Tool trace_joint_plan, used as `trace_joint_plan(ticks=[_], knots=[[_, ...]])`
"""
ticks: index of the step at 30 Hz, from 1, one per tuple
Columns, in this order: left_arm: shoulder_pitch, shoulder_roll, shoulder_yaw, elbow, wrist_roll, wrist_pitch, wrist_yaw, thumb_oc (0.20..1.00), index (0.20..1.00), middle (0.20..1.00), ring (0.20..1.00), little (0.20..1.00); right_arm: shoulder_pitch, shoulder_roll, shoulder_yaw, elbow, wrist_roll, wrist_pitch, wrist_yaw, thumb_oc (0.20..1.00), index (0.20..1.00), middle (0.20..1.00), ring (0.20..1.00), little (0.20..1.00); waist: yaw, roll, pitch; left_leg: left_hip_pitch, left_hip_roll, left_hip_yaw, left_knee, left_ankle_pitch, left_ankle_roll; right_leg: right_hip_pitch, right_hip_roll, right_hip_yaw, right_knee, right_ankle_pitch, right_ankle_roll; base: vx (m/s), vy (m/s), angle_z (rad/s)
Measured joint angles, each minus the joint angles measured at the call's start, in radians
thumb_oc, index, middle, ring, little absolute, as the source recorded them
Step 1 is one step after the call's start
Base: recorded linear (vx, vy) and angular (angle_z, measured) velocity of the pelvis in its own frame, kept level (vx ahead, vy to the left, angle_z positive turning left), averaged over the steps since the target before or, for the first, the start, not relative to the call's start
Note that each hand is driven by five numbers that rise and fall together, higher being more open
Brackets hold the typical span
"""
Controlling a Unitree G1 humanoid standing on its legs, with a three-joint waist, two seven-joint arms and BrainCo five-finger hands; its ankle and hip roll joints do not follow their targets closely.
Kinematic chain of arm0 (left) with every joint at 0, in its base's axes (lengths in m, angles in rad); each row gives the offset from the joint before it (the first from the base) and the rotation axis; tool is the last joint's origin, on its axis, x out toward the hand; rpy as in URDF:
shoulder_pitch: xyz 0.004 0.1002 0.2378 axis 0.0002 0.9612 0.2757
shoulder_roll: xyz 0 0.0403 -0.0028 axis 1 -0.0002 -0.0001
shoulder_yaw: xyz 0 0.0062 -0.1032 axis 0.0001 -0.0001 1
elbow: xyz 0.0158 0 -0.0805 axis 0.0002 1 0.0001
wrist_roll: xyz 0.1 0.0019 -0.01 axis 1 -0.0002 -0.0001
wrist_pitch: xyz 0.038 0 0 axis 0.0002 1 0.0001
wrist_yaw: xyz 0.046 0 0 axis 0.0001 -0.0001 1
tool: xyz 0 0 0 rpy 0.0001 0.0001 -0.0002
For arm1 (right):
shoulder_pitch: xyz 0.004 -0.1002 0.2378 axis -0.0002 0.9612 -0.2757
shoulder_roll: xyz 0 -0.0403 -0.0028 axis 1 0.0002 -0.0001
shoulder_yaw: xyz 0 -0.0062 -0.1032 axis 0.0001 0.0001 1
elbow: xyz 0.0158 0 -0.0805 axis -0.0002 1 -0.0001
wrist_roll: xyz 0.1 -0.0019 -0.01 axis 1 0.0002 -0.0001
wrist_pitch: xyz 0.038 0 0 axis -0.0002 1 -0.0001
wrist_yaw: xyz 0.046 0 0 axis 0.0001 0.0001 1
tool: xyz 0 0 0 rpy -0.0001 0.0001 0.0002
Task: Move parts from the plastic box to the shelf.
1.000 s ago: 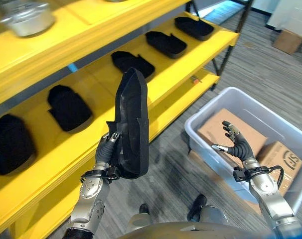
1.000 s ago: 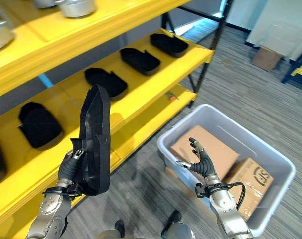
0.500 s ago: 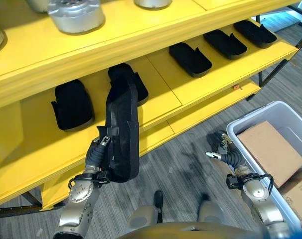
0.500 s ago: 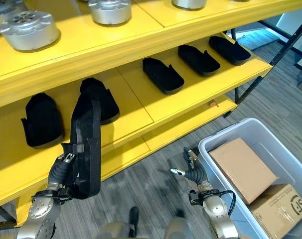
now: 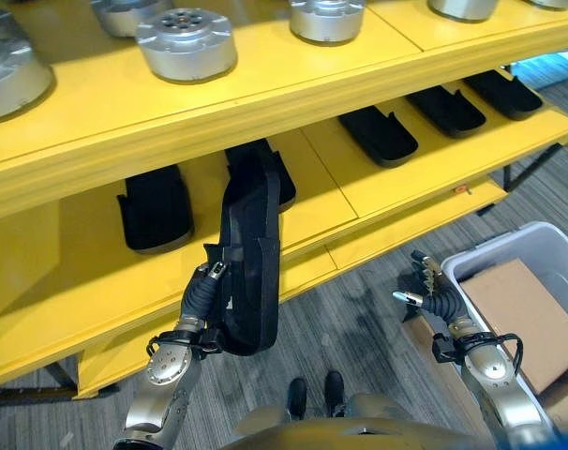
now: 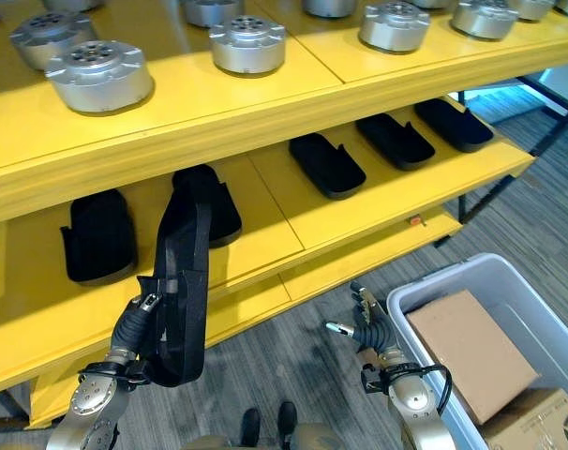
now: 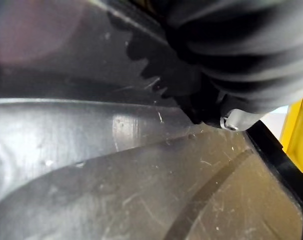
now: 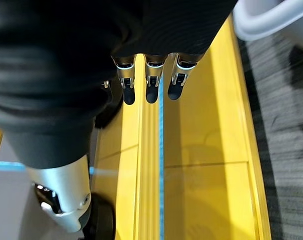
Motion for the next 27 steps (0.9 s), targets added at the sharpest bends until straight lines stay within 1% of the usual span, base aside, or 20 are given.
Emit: trace_joint_plan(ticks=[1, 2, 3, 5, 6, 7, 8, 10, 11, 12, 13, 14, 16, 17, 18, 20, 22, 25, 26, 27], knots=[[-0.010, 0.001, -0.005, -0.003, -0.001, -0.002, -0.002, 0.200, 0.200, 0.200, 0.200, 0.200, 0.003, -0.025, 0.005, -0.002, 0.000, 0.000, 0.000, 1.000, 1.000, 1.000, 1.000, 1.000, -0.013, -0.022, 0.011, -0.028, -0.030, 0.009, 0.067, -0.017, -0.058, 0.007, -0.047, -0.026, -0.008, -0.003, -0.035, -0.06, 0.083, 1.10], [-0.013, 0.005, 0.000, -0.003, -0.005, -0.002, -0.002, 0.200, 0.200, 0.200, 0.200, 0.200, -0.007, -0.036, 0.003, 0.006, 0.000, 0.001, -0.001, 1.000, 1.000, 1.000, 1.000, 1.000, -0.013, -0.032, 0.029, -0.066, 0.000, 0.084, 0.189, -0.090, -0.009, 0.010, -0.059, -0.053, -0.011, 0.000, -0.044, -0.02, 0.064, 1.00], [-0.009, 0.011, 0.009, -0.003, -0.005, -0.002, -0.001, 0.200, 0.200, 0.200, 0.200, 0.200, -0.022, -0.033, 0.001, 0.006, 0.000, 0.002, -0.002, 1.000, 1.000, 1.000, 1.000, 1.000, -0.005, -0.035, 0.030, -0.077, 0.037, 0.113, 0.242, -0.112, 0.000, 0.016, -0.065, -0.066, -0.011, 0.002, -0.048, 0.05, 0.135, 0.55], [0.000, 0.010, 0.038, -0.002, -0.010, -0.001, 0.003, 0.200, 0.200, 0.200, 0.200, 0.200, -0.033, -0.037, -0.007, 0.004, 0.001, 0.001, -0.004, 1.000, 1.000, 1.000, 1.000, 1.000, 0.002, -0.054, 0.045, -0.061, 0.193, 0.125, 0.262, -0.139, -0.024, 0.015, -0.079, -0.088, 0.004, -0.015, -0.055, 0.05, 0.074, 0.47], [0.001, 0.009, 0.040, -0.003, -0.016, -0.001, 0.003, 0.200, 0.200, 0.200, 0.200, 0.200, -0.032, -0.037, -0.012, 0.005, 0.002, 0.001, -0.006, 1.000, 1.000, 1.000, 1.000, 1.000, 0.000, -0.054, 0.047, -0.060, 0.230, 0.133, 0.253, -0.135, -0.029, 0.013, -0.079, -0.094, 0.006, -0.019, -0.053, 0.04, 0.133, 0.42], [0.000, 0.001, 0.037, -0.003, -0.017, -0.001, 0.003, 0.200, 0.200, 0.200, 0.200, 0.200, -0.034, -0.041, -0.029, 0.005, 0.002, 0.000, -0.008, 1.000, 1.000, 1.000, 1.000, 1.000, 0.001, -0.053, 0.051, -0.056, 0.288, 0.120, 0.215, -0.132, -0.033, -0.008, -0.099, -0.095, 0.029, -0.023, -0.040, 0.05, 0.246, 0.51], [-0.011, 0.002, 0.027, 0.004, -0.018, 0.001, 0.004, 0.200, 0.200, 0.200, 0.200, 0.200, -0.039, -0.039, -0.043, 0.023, 0.004, 0.000, -0.013, 1.000, 1.000, 1.000, 1.000, 1.000, -0.004, -0.035, 0.055, -0.066, 0.345, 0.127, 0.186, -0.131, -0.062, -0.011, -0.100, -0.124, 0.037, -0.023, -0.027, 0.07, 0.390, 0.55], [-0.028, -0.005, 0.016, 0.007, -0.018, 0.008, 0.011, 0.200, 0.200, 0.200, 0.200, 0.200, -0.030, -0.043, -0.049, 0.036, 0.008, 0.008, -0.025, 1.000, 1.000, 1.000, 1.000, 1.000, -0.012, -0.012, 0.062, -0.067, 0.435, 0.150, 0.112, -0.096, -0.104, -0.010, -0.111, -0.162, 0.064, -0.028, 0.013, 0.08, 0.363, 0.64], [-0.031, -0.005, 0.008, 0.007, -0.017, 0.011, 0.022, 0.200, 0.200, 0.200, 0.200, 0.200, -0.017, -0.045, -0.053, 0.033, 0.009, 0.008, -0.031, 1.000, 1.000, 1.000, 1.000, 1.000, -0.026, 0.011, 0.059, -0.064, 0.457, 0.186, 0.071, -0.071, -0.107, -0.010, -0.120, -0.176, 0.083, -0.040, 0.037, 0.12, 0.467, 0.59], [-0.037, -0.014, -0.003, 0.005, -0.015, 0.013, 0.024, 0.200, 0.200, 0.200, 0.200, 0.200, -0.006, -0.060, -0.060, 0.025, 0.017, 0.008, -0.036, 1.000, 1.000, 1.000, 1.000, 1.000, -0.030, 0.058, 0.054, -0.060, 0.457, 0.188, 0.040, -0.045, -0.086, -0.011, -0.124, -0.183, 0.098, -0.046, 0.070, 0.12, 0.489, 0.35], [-0.041, -0.022, -0.005, 0.006, -0.015, 0.013, 0.023, 0.200, 0.200, 0.200, 0.200, 0.200, 0.002, -0.057, -0.069, 0.033, 0.028, 0.009, -0.037, 1.000, 1.000, 1.000, 1.000, 1.000, -0.021, 0.097, 0.049, -0.050, 0.454, 0.177, 0.021, -0.027, -0.152, -0.012, -0.132, -0.186, 0.108, -0.041, 0.096, 0.09, 0.380, 0.16], [-0.046, -0.016, -0.001, 0.010, -0.015, 0.013, 0.027, 0.200, 0.200, 0.200, 0.200, 0.200, 0.000, -0.035, -0.067, 0.044, 0.038, 0.016, -0.042, 1.000, 1.000, 1.000, 1.000, 1.000, -0.018, 0.084, 0.045, -0.048, 0.425, 0.177, 0.016, -0.016, -0.177, -0.013, -0.153, -0.178, 0.115, -0.041, 0.115, 0.07, 0.293, 0.26], [-0.056, 0.020, 0.009, 0.009, -0.016, 0.012, 0.040, 0.200, 0.200, 0.200, 0.200, 0.200, 0.015, 0.001, -0.020, 0.043, 0.043, 0.020, -0.036, 1.000, 1.000, 1.000, 1.000, 1.000, -0.011, 0.027, 0.023, -0.053, 0.311, 0.180, 0.000, -0.004, -0.128, -0.008, -0.256, -0.156, 0.087, -0.026, 0.137, 0.07, 0.383, 0.42], [-0.057, 0.041, 0.015, 0.005, -0.015, 0.012, 0.041, 0.200, 0.200, 0.200, 0.200, 0.200, 0.008, 0.033, -0.020, 0.041, 0.044, 0.020, -0.038, 1.000, 1.000, 1.000, 1.000, 1.000, 0.003, 0.007, 0.016, -0.067, 0.268, 0.182, 0.020, -0.010, -0.116, -0.006, -0.287, -0.146, 0.073, -0.016, 0.150, 0.06, 0.369, 0.22], [-0.061, 0.054, 0.015, 0.005, -0.015, 0.012, 0.041, 0.200, 0.200, 0.200, 0.200, 0.200, 0.006, 0.044, -0.021, 0.038, 0.045, 0.020, -0.038, 1.000, 1.000, 1.000, 1.000, 1.000, 0.009, 0.000, 0.017, -0.071, 0.260, 0.179, 0.032, -0.014, -0.110, -0.003, -0.304, -0.145, 0.070, -0.013, 0.155, 0.02, 0.156, 0.14], [-0.061, 0.089, 0.025, 0.005, -0.015, 0.011, 0.042, 0.200, 0.200, 0.200, 0.200, 0.200, -0.007, 0.061, -0.010, 0.031, 0.045, 0.017, -0.035, 1.000, 1.000, 1.000, 1.000, 1.000, 0.028, -0.003, 0.017, -0.080, 0.214, 0.174, 0.069, -0.036, -0.083, 0.019, -0.340, -0.143, 0.063, 0.008, 0.153, 0.04, 0.449, 0.25], [-0.069, 0.090, 0.023, 0.005, -0.015, 0.007, 0.042, 0.200, 0.200, 0.200, 0.200, 0.200, -0.014, 0.056, -0.022, 0.032, 0.044, 0.017, -0.035, 1.000, 1.000, 1.000, 1.000, 1.000, 0.038, 0.000, 0.012, -0.135, 0.174, 0.161, 0.166, -0.097, -0.060, 0.024, -0.372, -0.154, 0.068, 0.011, 0.156, 0.03, 0.448, 0.33], [-0.071, 0.092, 0.024, 0.006, -0.015, 0.005, 0.044, 0.200, 0.200, 0.200, 0.200, 0.200, -0.038, 0.056, -0.021, 0.035, 0.044, 0.017, -0.035, 1.000, 1.000, 1.000, 1.000, 1.000, 0.037, 0.006, 0.014, -0.180, 0.161, 0.166, 0.222, -0.123, -0.045, 0.001, -0.389, -0.145, 0.075, 0.019, 0.153, 0.02, 0.399, 0.03], [-0.078, 0.086, 0.023, 0.013, -0.012, 0.006, 0.044, 0.200, 0.200, 0.200, 0.200, 0.200, -0.054, 0.058, -0.021, 0.033, 0.044, 0.017, -0.036, 1.000, 1.000, 1.000, 1.000, 1.000, 0.040, 0.006, 0.017, -0.199, 0.151, 0.182, 0.253, -0.126, -0.028, -0.018, -0.402, -0.146, 0.101, 0.038, 0.155, 0.00, 0.176, -0.06], [-0.076, 0.084, 0.021, 0.016, -0.007, 0.007, 0.044, 0.200, 0.200, 0.200, 0.200, 0.200, -0.055, 0.058, -0.017, 0.038, 0.044, 0.017, -0.037, 1.000, 1.000, 1.000, 1.000, 1.000, 0.033, 0.011, 0.014, -0.193, 0.162, 0.192, 0.248, -0.132, -0.029, -0.033, -0.406, -0.143, 0.121, 0.043, 0.154, 0.04, 0.365, -0.29]])
